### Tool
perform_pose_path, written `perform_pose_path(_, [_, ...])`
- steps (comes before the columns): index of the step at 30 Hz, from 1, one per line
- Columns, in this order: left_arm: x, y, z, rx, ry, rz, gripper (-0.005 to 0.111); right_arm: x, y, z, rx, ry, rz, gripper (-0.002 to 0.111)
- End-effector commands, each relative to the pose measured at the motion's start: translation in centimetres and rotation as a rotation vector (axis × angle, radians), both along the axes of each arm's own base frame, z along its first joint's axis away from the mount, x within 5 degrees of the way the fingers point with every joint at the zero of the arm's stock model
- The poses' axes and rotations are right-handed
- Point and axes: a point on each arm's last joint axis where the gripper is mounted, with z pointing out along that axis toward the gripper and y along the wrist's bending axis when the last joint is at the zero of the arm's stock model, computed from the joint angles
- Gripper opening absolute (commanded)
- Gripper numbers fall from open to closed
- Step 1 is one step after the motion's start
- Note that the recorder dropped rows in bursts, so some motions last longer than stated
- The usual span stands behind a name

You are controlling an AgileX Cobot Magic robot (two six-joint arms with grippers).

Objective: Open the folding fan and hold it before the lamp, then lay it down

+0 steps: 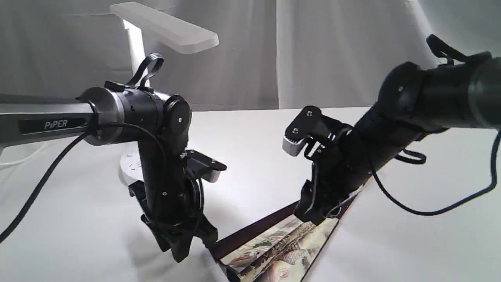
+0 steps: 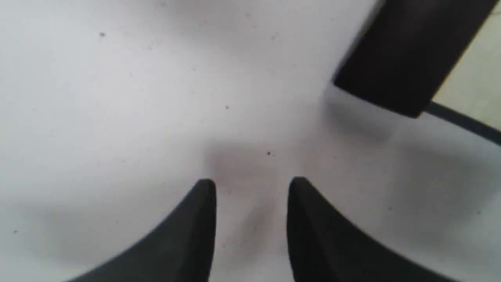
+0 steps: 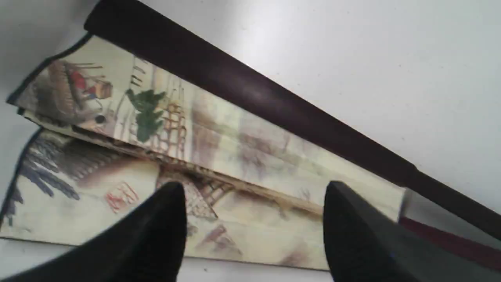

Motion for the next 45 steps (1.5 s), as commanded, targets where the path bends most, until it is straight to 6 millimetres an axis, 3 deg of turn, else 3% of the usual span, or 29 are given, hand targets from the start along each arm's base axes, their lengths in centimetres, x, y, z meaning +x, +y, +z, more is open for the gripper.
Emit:
perform_pose_path(1, [-0.1,0.2,0.0,-0.005,0.010,0.018,0.030,0.8,-0.2,0.4,-0.082,0.039,0.030,0.053])
perform_pose_path(9, [-0.5,0.3,0.1,-0.011,0.055,-0.007,0.030,1.7,-0.1,-1.4,-0.173,0.176,0.122,0.053])
perform_pose_path(16, [-1.0,1.8,1.5,-0.069,-0.025,0.026,0.030,3.3,-0.4,-0.7,-0.232,0.043,0.151,0.053])
perform_pose_path(25, [-1.8,2.2,4.0,-0.124,-0.082,0.024,0.030,3.7,0.1,-2.1,-0.237,-0.048,0.421,0.053])
perform_pose_path(34, [-1.8,2.2,4.3,-0.127,-0.086,0.024,0.030,4.2,1.0,-4.5,-0.178,-0.108,0.566,0.053])
perform_pose_path(39, [-1.8,2.2,4.3,-0.127,-0.086,0.024,0.030,4.2,1.0,-6.0,-0.175,-0.058,0.538,0.052])
perform_pose_path(45, [-1.8,2.2,4.3,-0.127,-0.086,0.024,0.030,4.4,0.7,-6.4,-0.171,0.041,0.256,0.052])
